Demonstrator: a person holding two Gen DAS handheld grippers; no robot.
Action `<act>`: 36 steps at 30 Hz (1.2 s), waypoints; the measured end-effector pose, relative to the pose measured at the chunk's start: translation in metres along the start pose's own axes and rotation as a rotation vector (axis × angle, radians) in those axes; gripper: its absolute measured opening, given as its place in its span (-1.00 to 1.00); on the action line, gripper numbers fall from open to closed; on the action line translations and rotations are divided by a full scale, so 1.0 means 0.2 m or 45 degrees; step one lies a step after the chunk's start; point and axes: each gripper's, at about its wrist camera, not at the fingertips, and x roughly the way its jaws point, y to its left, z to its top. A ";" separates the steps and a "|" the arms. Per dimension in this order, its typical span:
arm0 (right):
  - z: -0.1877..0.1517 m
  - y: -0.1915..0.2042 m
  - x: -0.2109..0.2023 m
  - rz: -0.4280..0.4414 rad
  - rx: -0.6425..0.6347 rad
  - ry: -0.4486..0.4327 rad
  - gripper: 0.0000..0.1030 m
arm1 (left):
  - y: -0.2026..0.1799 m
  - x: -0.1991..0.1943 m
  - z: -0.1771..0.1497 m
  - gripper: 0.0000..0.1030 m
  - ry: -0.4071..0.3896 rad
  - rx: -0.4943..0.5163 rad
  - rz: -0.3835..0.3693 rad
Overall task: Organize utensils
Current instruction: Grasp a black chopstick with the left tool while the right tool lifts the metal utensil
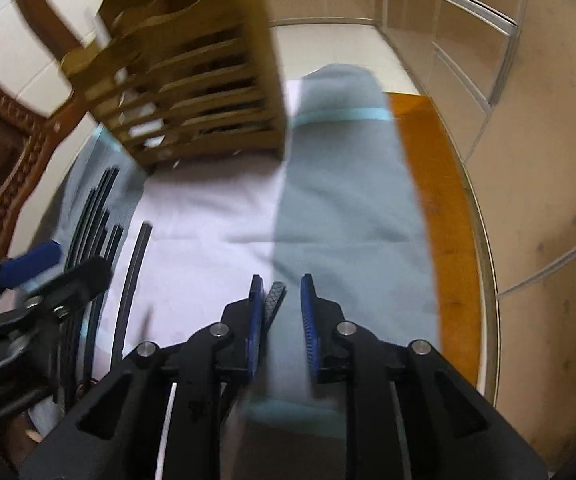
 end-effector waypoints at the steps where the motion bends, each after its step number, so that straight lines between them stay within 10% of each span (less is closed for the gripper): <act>1: 0.00 -0.03 -0.02 0.027 0.026 -0.003 -0.63 | -0.01 0.03 0.01 0.36 0.017 0.011 0.018; 13: 0.01 -0.10 -0.11 0.122 0.094 -0.013 -0.62 | -0.04 0.31 0.13 0.12 0.127 -0.043 0.097; 18: -0.01 -0.03 -0.07 0.110 0.059 0.010 -0.62 | -0.06 0.32 0.18 -0.86 0.120 -0.007 0.080; 22: 0.00 -0.01 -0.06 0.086 0.044 0.013 -0.62 | 0.00 0.30 0.20 -0.88 0.119 -0.052 0.026; 36: -0.03 0.23 0.13 -0.087 -0.092 0.020 -0.62 | 0.17 -0.89 0.06 -0.88 -0.563 -0.049 -0.150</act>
